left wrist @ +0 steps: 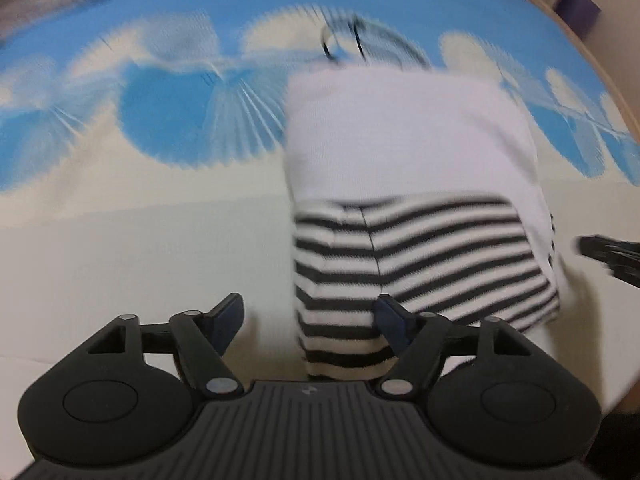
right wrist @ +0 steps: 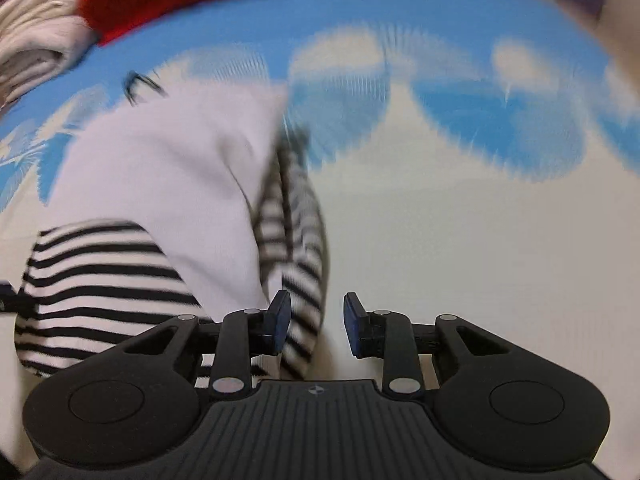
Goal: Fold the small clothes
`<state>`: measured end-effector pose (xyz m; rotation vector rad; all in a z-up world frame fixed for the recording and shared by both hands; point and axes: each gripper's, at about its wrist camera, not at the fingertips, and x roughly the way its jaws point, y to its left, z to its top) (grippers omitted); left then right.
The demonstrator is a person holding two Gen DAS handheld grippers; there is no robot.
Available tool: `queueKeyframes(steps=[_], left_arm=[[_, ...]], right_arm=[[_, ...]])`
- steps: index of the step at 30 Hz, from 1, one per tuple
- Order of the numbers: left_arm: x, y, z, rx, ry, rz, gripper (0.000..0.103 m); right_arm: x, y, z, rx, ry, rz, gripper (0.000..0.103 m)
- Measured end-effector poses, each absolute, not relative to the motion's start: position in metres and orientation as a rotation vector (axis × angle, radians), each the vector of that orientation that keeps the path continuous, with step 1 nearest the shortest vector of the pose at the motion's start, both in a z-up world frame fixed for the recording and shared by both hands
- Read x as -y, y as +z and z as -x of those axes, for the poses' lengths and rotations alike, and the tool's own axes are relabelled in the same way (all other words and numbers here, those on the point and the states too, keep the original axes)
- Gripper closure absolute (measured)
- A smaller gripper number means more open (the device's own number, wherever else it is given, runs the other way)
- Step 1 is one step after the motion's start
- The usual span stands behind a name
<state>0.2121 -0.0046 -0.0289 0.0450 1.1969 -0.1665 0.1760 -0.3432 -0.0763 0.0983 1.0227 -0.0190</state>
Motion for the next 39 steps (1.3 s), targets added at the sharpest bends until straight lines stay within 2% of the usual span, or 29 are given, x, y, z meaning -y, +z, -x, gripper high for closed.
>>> queueKeyframes(steps=[1,4,5,10,15,20,22,24,27,39], left_arm=[[0.004,-0.016,-0.204,-1.149,-0.158,-0.041,0.013],[0.001,0.024,-0.168,-0.989,-0.148,0.002,0.0],[-0.002,0.035,-0.153,-0.937,-0.139,0.022,0.001],[-0.005,0.063,-0.088,-0.806,-0.121,0.096,0.001],[0.001,0.057,-0.028,-0.733,-0.137,0.049,0.001],[0.009,0.008,0.009,-0.701,-0.147,-0.012,0.001],[0.016,-0.003,0.002,-0.816,-0.119,-0.006,0.001],[0.02,0.0,0.0,-0.776,-0.144,0.048,0.001],[0.036,-0.001,-0.004,-0.722,-0.144,-0.023,0.001],[0.04,-0.007,-0.011,-0.735,-0.136,0.036,0.001]], right_arm=[[0.339,-0.062,-0.167,-0.967,-0.018,-0.061,0.069],[0.33,-0.021,-0.137,-0.833,-0.027,0.001,0.049],[0.328,-0.009,-0.126,-0.796,-0.042,0.009,0.044],[0.319,0.033,-0.057,-0.667,-0.104,0.017,0.033],[0.31,0.024,-0.004,-0.673,-0.127,-0.019,0.029],[0.297,-0.013,0.027,-0.72,-0.122,-0.079,0.03],[0.29,-0.023,0.026,-0.766,-0.119,-0.087,0.03],[0.281,-0.022,0.021,-0.738,-0.094,-0.075,0.03],[0.27,-0.027,0.012,-0.728,-0.081,-0.02,0.03],[0.255,-0.031,0.006,-0.704,-0.057,-0.019,0.03]])
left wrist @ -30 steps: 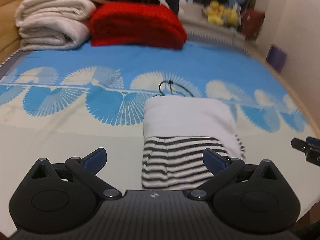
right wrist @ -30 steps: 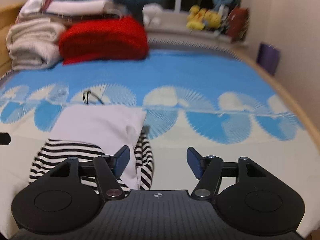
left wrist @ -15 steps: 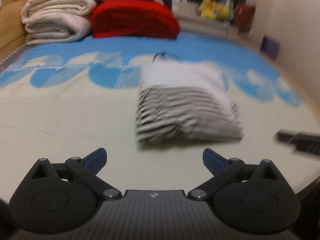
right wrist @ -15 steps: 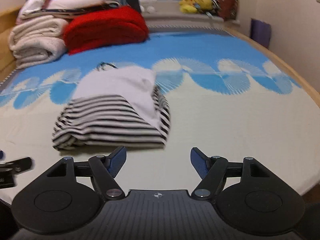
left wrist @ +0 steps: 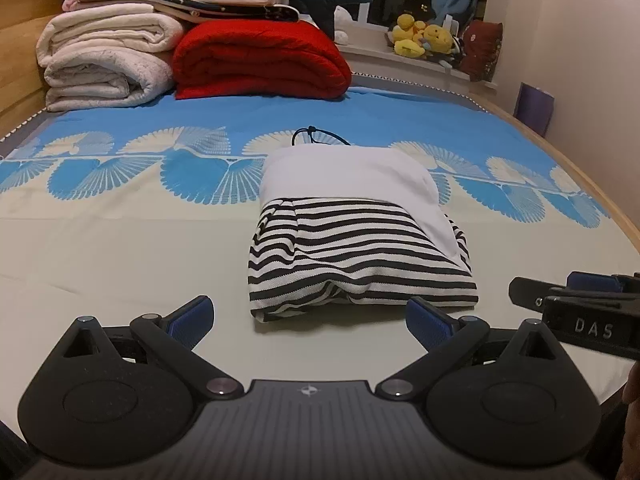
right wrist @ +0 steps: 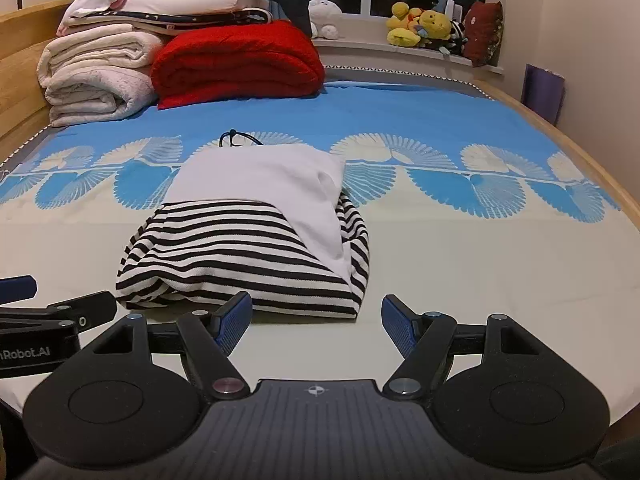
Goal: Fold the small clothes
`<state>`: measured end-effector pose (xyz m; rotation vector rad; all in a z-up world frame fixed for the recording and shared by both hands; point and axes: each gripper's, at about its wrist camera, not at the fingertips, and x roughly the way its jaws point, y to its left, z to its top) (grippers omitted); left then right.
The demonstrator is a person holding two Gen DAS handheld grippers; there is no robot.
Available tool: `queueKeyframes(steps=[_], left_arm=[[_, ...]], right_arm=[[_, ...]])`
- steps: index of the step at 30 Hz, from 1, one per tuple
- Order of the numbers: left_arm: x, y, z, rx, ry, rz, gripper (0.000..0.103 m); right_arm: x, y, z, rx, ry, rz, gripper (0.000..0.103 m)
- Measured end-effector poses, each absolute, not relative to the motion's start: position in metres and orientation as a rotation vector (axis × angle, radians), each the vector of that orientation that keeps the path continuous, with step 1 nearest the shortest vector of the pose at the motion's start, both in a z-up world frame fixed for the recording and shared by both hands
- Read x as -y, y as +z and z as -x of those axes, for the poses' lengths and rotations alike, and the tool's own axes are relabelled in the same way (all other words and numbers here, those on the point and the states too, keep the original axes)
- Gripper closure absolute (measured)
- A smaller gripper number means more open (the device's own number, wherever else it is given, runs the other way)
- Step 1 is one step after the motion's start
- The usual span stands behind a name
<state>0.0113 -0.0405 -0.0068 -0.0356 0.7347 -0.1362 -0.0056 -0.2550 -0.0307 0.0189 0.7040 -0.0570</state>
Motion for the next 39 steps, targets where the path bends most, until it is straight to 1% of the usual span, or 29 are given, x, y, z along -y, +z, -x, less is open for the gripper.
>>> queueKeyframes(steps=[15,39], left_arm=[[0.043,-0.008,-0.016,-0.733,-0.149,0.074,0.001],[0.042,-0.015,-0.022,-0.748,-0.154,0.09,0.001]], right_arm=[[0.238,-0.033,0.002,-0.678,-0.021,0.045,0.03],[0.239,-0.039,-0.003,-0.701,-0.02,0.053,0.03]])
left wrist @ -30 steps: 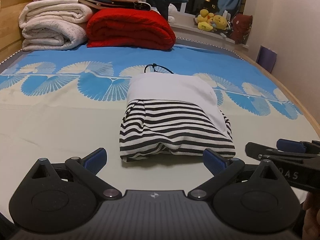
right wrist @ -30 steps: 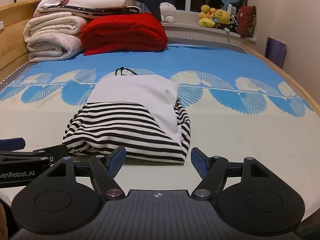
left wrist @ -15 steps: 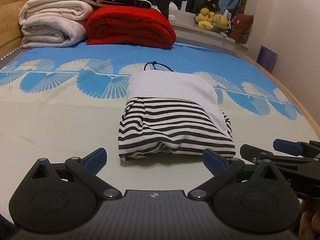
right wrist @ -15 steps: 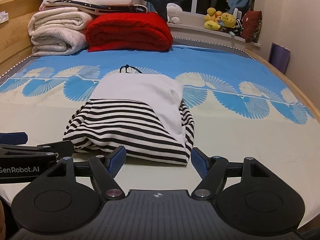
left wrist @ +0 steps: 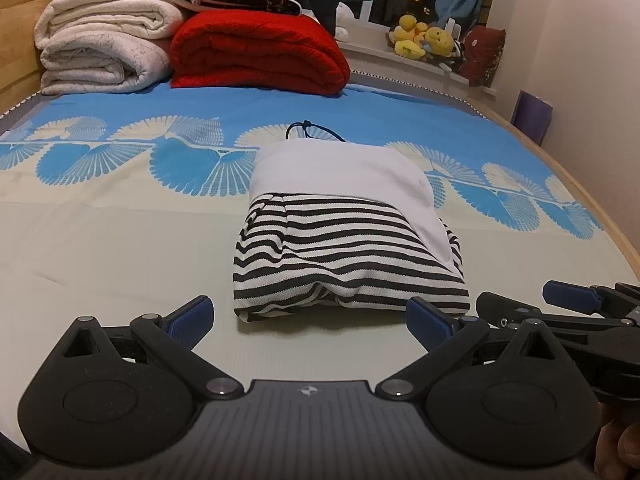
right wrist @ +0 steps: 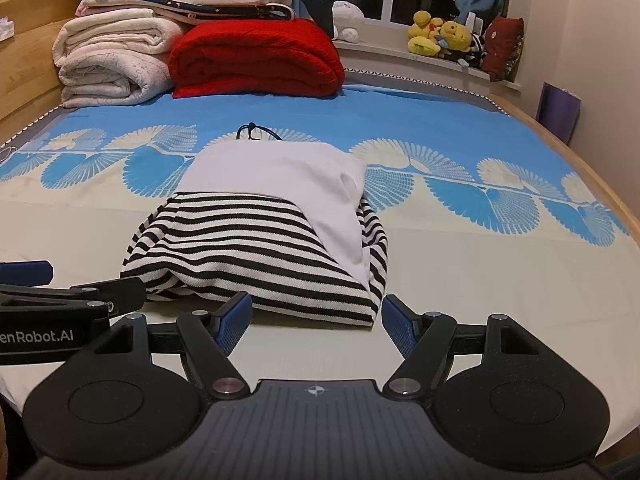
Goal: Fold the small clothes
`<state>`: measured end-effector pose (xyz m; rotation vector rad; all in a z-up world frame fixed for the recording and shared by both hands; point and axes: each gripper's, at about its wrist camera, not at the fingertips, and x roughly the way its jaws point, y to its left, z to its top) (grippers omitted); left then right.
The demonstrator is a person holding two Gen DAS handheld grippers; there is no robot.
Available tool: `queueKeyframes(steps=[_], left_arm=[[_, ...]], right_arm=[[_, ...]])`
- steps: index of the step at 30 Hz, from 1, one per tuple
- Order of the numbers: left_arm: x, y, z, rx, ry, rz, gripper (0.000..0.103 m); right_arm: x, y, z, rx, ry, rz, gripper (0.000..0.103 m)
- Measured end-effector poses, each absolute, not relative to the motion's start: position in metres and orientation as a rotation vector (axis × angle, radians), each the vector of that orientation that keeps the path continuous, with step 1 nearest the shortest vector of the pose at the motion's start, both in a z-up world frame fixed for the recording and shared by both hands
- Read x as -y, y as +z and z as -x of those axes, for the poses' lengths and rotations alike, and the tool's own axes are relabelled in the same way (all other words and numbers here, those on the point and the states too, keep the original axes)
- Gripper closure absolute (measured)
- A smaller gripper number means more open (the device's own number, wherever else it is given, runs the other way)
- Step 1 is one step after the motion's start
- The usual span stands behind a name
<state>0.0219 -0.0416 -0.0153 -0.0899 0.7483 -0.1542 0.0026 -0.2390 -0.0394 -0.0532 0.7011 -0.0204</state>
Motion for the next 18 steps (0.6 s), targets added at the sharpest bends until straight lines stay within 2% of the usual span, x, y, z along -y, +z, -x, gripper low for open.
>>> queueKeyframes(steps=[18], left_arm=[[0.0417,-0.0166,-0.0232,-0.754,-0.156,0.096,0.001]], right_arm=[[0.239,-0.0392,-0.0027,-0.702,-0.02,0.052,0.03]])
